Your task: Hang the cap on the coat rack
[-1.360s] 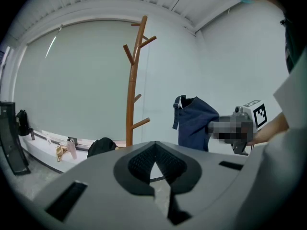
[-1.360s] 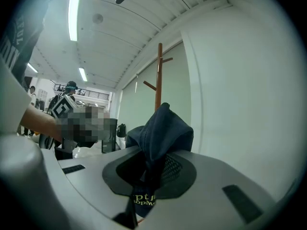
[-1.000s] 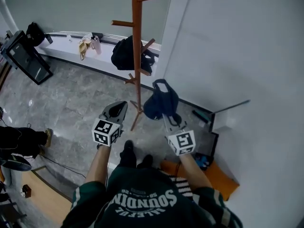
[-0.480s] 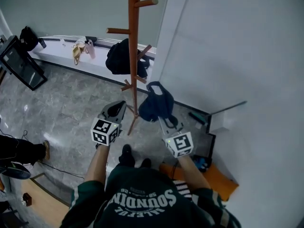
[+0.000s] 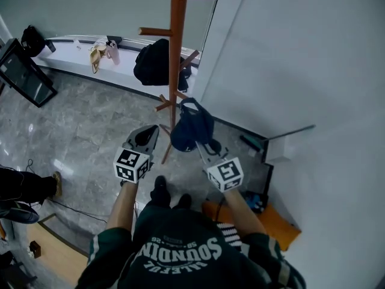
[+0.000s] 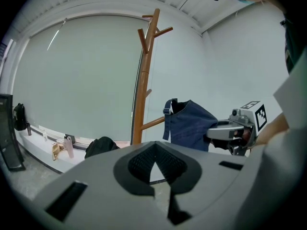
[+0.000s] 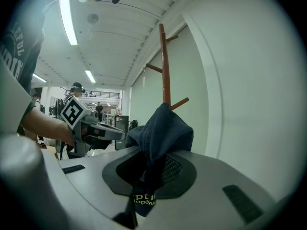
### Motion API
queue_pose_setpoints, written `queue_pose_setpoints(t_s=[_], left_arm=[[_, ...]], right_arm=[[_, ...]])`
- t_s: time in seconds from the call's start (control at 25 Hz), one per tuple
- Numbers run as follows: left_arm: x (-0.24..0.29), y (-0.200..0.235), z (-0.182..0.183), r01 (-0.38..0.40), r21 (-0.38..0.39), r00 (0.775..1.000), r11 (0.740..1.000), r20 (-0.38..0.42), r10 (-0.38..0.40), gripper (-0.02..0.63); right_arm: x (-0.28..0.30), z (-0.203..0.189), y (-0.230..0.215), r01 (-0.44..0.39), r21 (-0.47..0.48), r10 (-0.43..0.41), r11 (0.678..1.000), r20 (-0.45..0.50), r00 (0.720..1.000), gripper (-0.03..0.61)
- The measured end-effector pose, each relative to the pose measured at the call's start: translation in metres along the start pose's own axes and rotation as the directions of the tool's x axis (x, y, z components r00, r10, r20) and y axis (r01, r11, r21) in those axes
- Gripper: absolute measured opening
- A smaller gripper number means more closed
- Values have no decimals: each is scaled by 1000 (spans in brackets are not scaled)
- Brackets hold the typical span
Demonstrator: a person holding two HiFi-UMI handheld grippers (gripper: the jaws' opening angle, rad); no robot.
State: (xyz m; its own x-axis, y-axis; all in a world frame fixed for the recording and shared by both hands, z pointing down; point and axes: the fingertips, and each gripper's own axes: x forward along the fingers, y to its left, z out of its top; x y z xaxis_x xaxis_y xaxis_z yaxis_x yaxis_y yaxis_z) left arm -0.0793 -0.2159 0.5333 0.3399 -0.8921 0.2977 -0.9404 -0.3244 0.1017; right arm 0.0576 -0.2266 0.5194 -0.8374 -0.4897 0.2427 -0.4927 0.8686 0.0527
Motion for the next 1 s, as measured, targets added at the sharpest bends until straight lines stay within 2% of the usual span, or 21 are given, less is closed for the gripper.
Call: queue_pose_setpoints(t_s=[0.16, 0.28, 0.72, 1.0], left_arm=[[-2, 11, -5, -8, -12, 1000, 1000, -8, 8, 0], [-2, 21, -7, -19, -18, 1000, 1000, -17, 18, 0], [0, 46, -15, -39, -33, 998, 999, -41, 37, 1], [2, 48, -21, -44, -44, 998, 998, -55, 42, 0]], right_arm=[[13, -7, -6, 11, 52, -10, 999, -18, 1000, 34], [24, -16, -16, 20, 46, -20, 999, 3, 1000, 34], [50, -59, -32, 39, 131, -28, 991, -81, 996, 34], [63, -81, -37, 41, 167, -19, 985, -130, 991, 34]])
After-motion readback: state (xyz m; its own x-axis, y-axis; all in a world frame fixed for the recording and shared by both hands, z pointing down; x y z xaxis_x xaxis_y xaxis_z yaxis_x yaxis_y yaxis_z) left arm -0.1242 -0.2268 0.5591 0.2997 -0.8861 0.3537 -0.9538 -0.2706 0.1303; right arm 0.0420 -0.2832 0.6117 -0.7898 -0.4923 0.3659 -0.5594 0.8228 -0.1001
